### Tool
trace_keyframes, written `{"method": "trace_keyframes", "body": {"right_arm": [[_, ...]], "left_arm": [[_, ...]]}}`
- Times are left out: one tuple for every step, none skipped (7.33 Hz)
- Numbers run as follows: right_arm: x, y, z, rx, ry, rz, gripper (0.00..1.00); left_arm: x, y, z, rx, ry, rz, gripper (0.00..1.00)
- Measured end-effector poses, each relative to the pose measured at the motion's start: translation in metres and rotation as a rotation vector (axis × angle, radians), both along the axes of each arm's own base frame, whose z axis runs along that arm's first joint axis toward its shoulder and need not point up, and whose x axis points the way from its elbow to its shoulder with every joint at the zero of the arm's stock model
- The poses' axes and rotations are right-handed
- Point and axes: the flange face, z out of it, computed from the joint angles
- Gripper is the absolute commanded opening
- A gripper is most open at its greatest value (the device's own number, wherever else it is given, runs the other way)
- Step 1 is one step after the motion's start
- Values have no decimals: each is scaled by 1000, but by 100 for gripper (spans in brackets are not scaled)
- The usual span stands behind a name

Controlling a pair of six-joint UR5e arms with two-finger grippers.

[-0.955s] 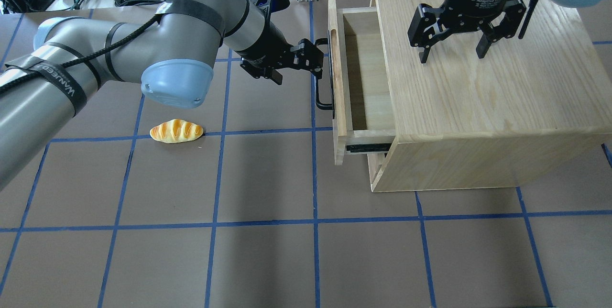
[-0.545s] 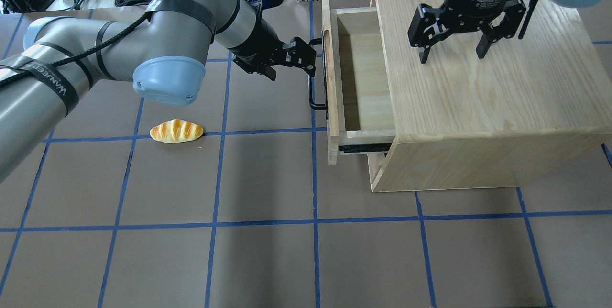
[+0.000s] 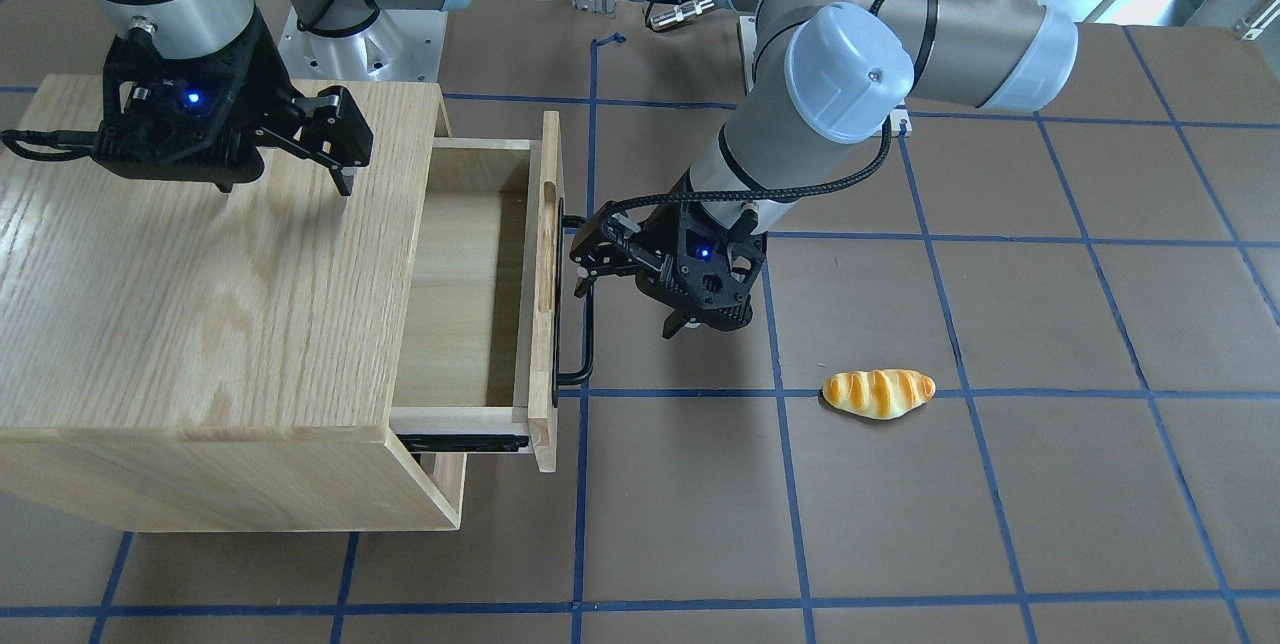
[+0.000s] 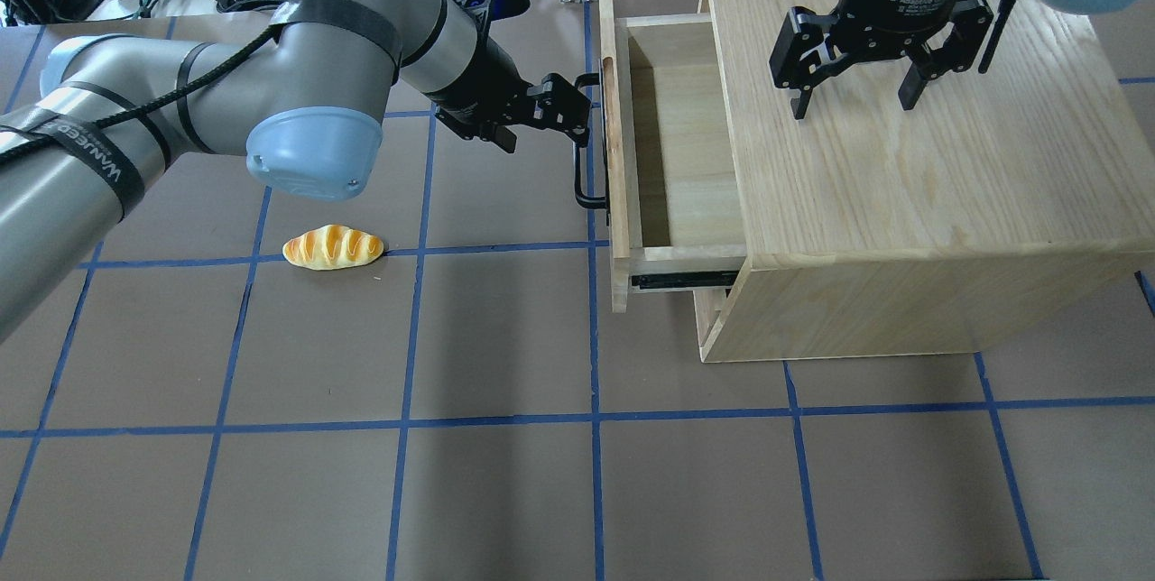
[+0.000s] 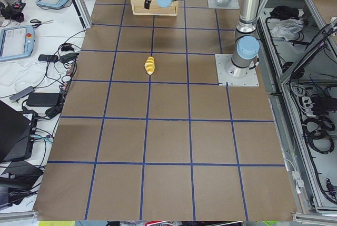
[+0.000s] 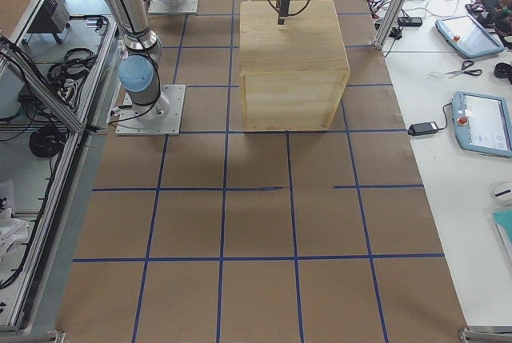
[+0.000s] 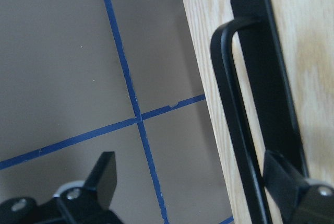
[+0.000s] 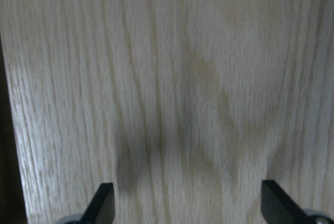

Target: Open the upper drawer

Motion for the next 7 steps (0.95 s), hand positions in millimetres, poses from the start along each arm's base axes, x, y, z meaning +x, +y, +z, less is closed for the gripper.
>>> {"method": "trace_keyframes", "body": {"right_arm": [[0, 0, 0, 0, 0, -1, 100], [0, 0, 0, 0, 0, -1, 100], [0, 0, 0, 1, 0, -1, 100], [0, 0, 0, 1, 0, 0, 100], [0, 0, 0, 0, 0, 0, 100], [0, 0, 0, 0, 0, 0, 100], [0, 0, 0, 0, 0, 0, 100]], "left_arm": [[3, 1, -1, -6, -1, -11, 100], [5, 1, -1, -10, -1, -16, 100], [9, 0, -1, -12, 0, -15, 100], [13, 0, 0, -17, 1, -19, 100], [16, 1, 1, -27, 0, -35, 100], [18, 1, 2, -35, -1, -44, 100], [23, 0, 3, -39, 1, -42, 100]]}}
